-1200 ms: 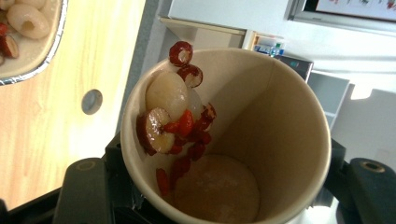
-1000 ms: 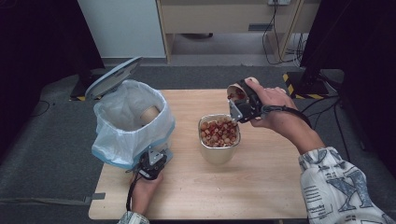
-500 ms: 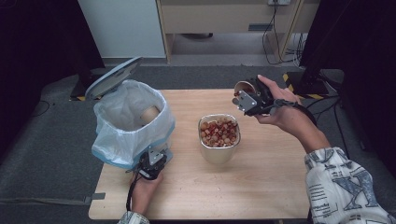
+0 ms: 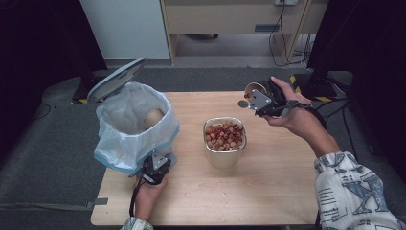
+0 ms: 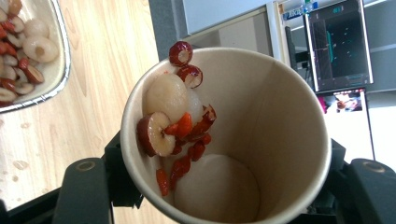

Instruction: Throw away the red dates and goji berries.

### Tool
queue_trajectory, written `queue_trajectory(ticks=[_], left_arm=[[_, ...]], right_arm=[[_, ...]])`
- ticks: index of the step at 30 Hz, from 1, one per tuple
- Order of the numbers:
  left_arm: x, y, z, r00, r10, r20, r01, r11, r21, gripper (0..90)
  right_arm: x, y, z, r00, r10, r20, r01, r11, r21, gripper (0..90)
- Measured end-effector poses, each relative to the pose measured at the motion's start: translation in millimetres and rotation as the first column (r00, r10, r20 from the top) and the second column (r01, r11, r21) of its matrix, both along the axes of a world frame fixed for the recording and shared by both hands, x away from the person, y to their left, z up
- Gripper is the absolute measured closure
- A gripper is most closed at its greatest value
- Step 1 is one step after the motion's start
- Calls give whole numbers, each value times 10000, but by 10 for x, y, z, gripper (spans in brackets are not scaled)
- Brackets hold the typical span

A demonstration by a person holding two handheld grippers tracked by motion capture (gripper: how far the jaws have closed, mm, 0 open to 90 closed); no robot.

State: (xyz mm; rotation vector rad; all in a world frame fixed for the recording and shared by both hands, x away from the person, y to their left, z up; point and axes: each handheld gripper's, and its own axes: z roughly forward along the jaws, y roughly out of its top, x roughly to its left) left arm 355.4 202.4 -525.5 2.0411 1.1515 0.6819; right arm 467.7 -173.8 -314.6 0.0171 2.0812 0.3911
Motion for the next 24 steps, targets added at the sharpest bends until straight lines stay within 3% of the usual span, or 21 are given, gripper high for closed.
queue_trajectory(ticks=[5,15,24], left_arm=[[0,1,-1,10000,-7,3,7,10000,-9,889],[0,-1,0,10000,-2,5,2,10000,2,889],[-1,-1,0,10000,-8,6,8,10000,-3,889]], right_arm=[[21,-37,-7,9998,-17,-196,25,9992,404,317],[60,-194,7,9966,-199,-802,319,9880,1511,317],[82,-283,4,9919,-204,-1257,459,9780,2033,317]])
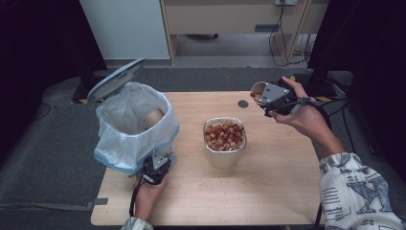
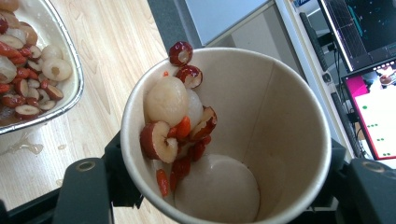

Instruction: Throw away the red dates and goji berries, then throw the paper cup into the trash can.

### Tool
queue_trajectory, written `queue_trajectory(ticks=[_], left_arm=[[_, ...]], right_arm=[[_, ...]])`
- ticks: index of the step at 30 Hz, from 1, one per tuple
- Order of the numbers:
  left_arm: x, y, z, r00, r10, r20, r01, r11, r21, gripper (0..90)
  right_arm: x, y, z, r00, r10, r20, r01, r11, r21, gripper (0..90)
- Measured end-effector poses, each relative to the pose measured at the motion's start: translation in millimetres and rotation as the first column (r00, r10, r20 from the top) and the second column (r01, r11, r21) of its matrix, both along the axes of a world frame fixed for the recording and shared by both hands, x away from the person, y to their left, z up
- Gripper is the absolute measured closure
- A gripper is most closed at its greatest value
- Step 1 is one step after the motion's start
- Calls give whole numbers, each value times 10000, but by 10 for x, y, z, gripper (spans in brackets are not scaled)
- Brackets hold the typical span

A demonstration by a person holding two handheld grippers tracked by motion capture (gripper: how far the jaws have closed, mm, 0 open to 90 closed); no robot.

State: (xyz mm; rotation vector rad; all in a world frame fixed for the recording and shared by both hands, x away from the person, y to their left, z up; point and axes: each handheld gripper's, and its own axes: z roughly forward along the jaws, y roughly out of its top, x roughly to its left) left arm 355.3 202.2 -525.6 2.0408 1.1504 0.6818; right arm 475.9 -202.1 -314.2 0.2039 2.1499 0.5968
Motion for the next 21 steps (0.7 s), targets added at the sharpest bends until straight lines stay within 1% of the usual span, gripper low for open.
queue_trajectory(ticks=[6,14,17,21], left_arm=[[0,4,2,10000,-23,-15,23,10000,62,889],[1,5,2,10000,-26,-20,26,10000,46,889],[0,3,2,10000,-18,-14,18,10000,41,889],[0,4,2,10000,-20,-16,21,10000,42,890]], right_arm=[[13,-66,-4,9995,-62,-299,72,9994,326,317],[36,-194,2,9959,-26,-905,133,9931,1169,317],[51,-236,4,9922,100,-1239,99,9873,1588,317],[76,-287,-9,9839,240,-1772,150,9764,2156,317]])
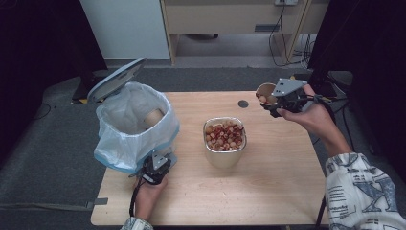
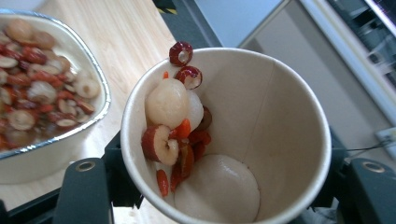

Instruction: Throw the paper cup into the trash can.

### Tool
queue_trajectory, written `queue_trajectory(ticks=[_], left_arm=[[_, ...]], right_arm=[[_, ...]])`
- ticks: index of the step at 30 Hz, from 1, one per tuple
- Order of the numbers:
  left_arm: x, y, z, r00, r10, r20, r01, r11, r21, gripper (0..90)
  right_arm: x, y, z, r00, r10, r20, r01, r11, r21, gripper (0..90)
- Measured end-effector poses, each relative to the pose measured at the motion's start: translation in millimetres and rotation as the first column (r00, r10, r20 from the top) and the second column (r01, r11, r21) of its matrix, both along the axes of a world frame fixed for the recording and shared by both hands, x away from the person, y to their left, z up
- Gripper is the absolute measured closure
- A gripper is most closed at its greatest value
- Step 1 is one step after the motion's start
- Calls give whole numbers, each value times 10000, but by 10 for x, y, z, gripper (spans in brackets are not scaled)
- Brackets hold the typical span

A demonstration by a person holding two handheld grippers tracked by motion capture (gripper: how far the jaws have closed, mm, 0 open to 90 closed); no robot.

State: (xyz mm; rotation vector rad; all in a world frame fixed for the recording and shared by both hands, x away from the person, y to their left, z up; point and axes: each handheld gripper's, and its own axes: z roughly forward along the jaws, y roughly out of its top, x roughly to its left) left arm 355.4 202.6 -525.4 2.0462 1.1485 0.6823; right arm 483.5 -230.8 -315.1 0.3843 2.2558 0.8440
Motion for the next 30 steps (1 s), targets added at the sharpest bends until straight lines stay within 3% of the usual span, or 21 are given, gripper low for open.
queue_trajectory(ticks=[1,2,7,15,20,23,30], left_arm=[[0,1,0,10000,0,0,0,10000,-5,890],[0,0,0,10000,-1,-1,1,10000,-3,889],[0,1,0,10000,-5,-3,5,10000,-3,889],[1,3,0,10000,-10,-6,10,10000,-17,889],[1,2,0,10000,-8,-9,8,10000,-18,889],[1,2,0,10000,-10,-10,10,10000,-13,889],[2,2,1,10000,-11,-12,11,10000,-14,889]], right_arm=[[0,0,0,10000,0,0,0,10000,0,317],[15,-23,-16,9995,57,-306,-48,9996,282,317],[34,-51,-34,9959,202,-877,-109,9943,1061,317],[68,-66,-38,9807,603,-1861,-234,9807,1940,316],[79,-75,-48,9737,770,-2144,-300,9763,2144,316],[75,-80,-31,9664,855,-2425,-203,9656,2594,316],[75,-82,15,9589,1077,-2624,-203,9488,3151,316]])
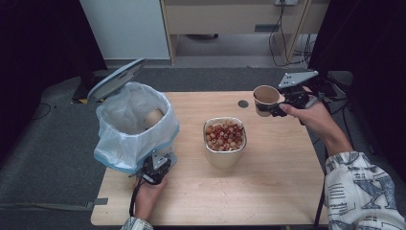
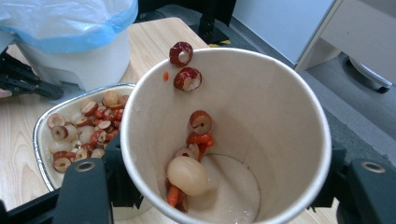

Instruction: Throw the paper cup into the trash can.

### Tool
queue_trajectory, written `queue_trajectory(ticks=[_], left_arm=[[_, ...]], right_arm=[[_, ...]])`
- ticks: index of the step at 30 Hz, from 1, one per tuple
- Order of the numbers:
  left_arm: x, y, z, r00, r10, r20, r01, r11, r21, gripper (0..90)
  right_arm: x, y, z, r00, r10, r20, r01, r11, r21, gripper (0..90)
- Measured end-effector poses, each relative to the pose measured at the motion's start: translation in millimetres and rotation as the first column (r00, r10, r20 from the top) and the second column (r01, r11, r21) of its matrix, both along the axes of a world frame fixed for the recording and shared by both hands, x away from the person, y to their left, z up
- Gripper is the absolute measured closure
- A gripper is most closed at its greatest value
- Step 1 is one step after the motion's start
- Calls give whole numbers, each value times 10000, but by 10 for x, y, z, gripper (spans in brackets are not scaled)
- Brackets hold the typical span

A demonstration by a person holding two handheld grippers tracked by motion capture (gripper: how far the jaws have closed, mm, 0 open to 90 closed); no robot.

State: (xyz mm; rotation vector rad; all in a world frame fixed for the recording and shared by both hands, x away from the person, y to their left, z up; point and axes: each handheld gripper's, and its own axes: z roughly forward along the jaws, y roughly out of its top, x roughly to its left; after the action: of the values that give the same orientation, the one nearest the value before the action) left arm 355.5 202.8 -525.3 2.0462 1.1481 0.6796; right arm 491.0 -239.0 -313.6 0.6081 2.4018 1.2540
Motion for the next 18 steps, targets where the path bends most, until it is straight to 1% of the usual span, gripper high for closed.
queue_trajectory(ticks=[5,8,9,13,18], left_arm=[[0,0,1,10000,-2,-3,2,10000,3,889],[0,0,0,10000,0,-3,0,10000,-1,889],[0,0,1,10000,0,-2,0,10000,2,889],[0,0,1,10000,-3,-2,3,10000,3,889],[0,0,1,10000,-3,-5,3,10000,10,889]], right_arm=[[3,16,10,9999,31,-148,-30,9999,109,316],[4,31,22,9997,23,-233,-17,9997,245,316],[4,42,30,9995,16,-308,-5,9994,357,316],[0,73,51,9994,-31,-341,43,9993,363,316],[-8,113,97,9992,-88,-400,110,9984,555,316]])
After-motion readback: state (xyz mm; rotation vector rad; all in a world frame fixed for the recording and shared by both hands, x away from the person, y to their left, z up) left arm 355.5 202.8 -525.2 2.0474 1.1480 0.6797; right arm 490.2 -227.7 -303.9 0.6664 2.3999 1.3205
